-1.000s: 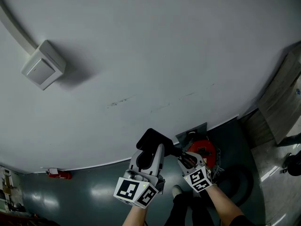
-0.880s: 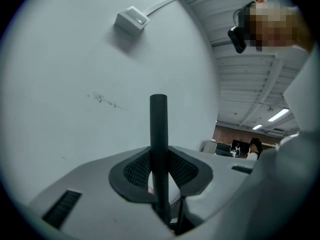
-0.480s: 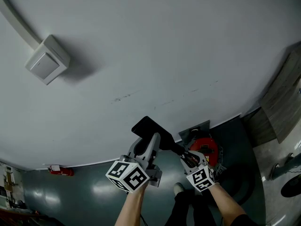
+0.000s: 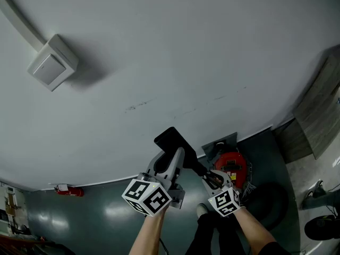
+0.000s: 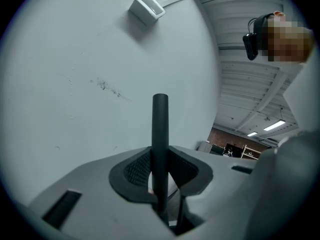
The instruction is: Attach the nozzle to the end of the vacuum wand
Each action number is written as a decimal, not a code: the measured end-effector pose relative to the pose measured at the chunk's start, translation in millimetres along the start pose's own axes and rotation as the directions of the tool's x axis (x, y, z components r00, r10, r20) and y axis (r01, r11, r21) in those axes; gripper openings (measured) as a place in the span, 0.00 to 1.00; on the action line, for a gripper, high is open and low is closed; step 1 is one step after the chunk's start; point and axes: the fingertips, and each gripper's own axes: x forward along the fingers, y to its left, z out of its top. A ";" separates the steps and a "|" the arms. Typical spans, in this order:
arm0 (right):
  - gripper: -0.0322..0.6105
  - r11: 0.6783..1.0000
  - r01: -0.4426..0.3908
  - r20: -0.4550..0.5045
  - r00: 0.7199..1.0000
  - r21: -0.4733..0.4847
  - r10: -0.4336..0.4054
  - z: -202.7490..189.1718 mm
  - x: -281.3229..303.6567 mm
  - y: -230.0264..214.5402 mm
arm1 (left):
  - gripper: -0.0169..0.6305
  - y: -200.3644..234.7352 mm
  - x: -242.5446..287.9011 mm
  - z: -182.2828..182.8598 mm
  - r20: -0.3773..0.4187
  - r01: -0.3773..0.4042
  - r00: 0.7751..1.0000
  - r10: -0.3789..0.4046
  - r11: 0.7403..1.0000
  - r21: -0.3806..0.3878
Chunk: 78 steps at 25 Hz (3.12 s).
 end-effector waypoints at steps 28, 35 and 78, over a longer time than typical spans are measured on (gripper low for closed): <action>0.29 0.999 -0.031 -0.021 0.999 0.008 0.031 1.3 8.9 -24.4 | 0.26 9.3 -5.4 -14.1 -0.003 -0.030 1.000 0.030 0.998 0.061; 0.29 0.996 -0.089 -0.039 0.995 0.007 0.089 1.7 28.6 -26.0 | 0.26 17.0 -40.6 -22.2 -0.003 -0.074 0.997 0.074 0.996 0.039; 0.13 0.911 -0.238 0.357 0.928 0.338 0.110 147.9 -161.8 -3.9 | 0.12 -104.9 -107.5 -19.8 0.058 -0.058 0.997 0.053 0.995 0.084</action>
